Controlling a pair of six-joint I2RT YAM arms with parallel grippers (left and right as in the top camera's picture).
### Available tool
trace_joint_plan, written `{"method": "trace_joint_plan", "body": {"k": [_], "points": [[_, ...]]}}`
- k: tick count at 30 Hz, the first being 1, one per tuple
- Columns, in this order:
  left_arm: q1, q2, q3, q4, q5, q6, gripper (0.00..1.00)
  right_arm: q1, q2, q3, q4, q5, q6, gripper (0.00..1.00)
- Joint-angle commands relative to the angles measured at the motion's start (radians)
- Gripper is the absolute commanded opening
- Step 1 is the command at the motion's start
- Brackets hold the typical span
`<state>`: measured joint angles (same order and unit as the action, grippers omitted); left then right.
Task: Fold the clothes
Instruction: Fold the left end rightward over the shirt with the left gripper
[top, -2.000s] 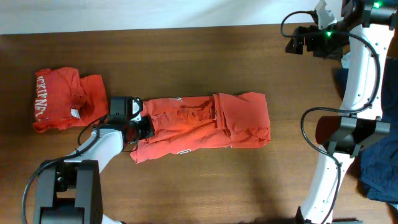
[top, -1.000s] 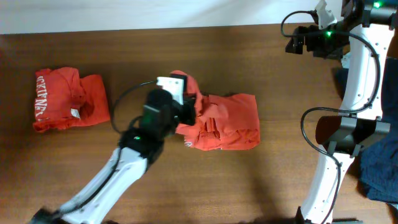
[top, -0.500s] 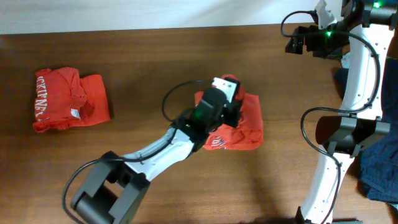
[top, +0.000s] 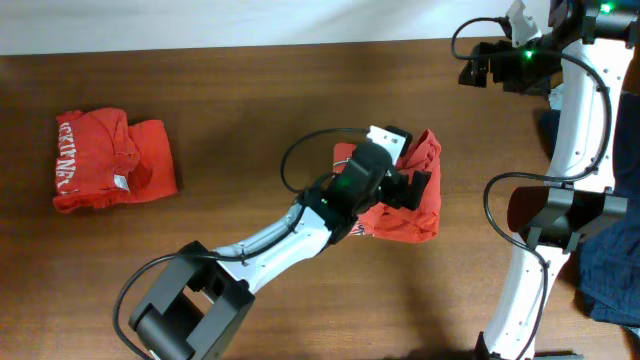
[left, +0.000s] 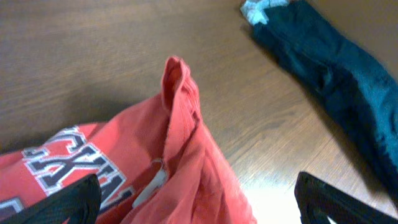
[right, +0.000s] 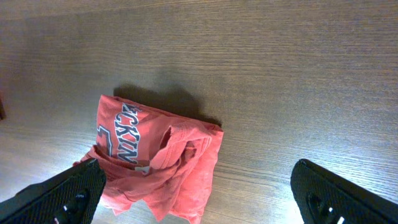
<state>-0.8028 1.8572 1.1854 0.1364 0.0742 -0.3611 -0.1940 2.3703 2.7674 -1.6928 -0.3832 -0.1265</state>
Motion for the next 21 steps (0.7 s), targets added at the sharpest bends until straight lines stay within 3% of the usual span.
{"method": "trace_joint_plan", "body": {"k": [1,5,12,21], "points": [[-0.002,-0.011,0.120,-0.142,-0.003,0.079,0.99,-0.004,-0.020,0.003,-0.006,-0.009,0.007,0.99],[-0.002,-0.065,0.282,-0.395,-0.006,0.155,0.99,-0.004,-0.020,0.003,-0.006,-0.010,0.007,0.99],[0.001,-0.215,0.541,-0.727,-0.025,0.158,0.99,-0.004,-0.046,0.003,-0.006,-0.036,0.032,0.99],[0.018,-0.380,0.676,-0.967,-0.275,0.176,0.99,-0.003,-0.250,0.003,-0.006,-0.023,0.122,0.99]]}}
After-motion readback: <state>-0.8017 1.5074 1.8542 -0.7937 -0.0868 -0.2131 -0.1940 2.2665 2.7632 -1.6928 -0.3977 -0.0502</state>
